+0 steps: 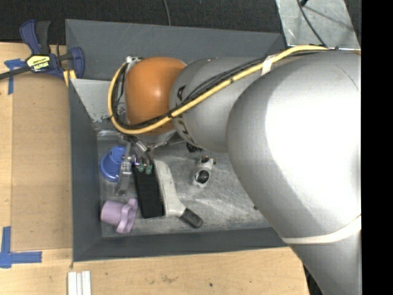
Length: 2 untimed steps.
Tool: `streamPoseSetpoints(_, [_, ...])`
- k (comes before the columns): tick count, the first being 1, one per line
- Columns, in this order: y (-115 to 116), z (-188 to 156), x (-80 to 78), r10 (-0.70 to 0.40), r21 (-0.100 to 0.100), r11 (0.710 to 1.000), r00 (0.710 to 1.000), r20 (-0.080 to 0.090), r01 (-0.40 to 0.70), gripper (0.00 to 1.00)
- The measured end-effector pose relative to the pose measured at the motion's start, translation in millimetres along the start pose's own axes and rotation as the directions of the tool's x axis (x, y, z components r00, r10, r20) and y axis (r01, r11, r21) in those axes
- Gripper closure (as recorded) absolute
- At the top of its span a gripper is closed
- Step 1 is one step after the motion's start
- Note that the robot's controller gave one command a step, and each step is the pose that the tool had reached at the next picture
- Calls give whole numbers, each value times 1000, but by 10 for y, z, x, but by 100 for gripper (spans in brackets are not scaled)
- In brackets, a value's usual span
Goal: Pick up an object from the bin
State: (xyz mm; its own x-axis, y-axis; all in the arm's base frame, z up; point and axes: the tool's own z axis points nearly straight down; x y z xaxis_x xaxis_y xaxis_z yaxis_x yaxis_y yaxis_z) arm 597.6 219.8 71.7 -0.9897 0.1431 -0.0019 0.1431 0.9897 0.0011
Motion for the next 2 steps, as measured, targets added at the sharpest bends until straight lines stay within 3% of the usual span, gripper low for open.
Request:
streamPoseSetpoints(1, [82, -60, 376, 115, 2, 993, 993, 23, -115, 100])
streamPoseSetpoints(2, [82, -60, 376, 115, 2, 993, 993, 23, -115, 100])
